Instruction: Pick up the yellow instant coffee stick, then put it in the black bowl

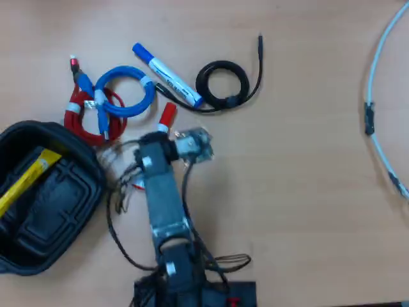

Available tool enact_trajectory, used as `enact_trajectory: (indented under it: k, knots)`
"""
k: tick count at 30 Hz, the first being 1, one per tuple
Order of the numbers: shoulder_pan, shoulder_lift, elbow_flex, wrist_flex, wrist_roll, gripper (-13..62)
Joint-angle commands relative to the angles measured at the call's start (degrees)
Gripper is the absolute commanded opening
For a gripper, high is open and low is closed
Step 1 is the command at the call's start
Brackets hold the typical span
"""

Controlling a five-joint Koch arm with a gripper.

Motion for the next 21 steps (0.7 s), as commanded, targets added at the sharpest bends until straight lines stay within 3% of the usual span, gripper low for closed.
enact_trajectory:
  k: [1,10,21]
  knots:
    - [3.0,7.6,3.7,-7.6,-0.9,32.5]
    - [7.4,28.2,34.5,-28.2,-0.9,32.4]
    - [7.3,30.1,54.8,-48.7,-1.0,32.5]
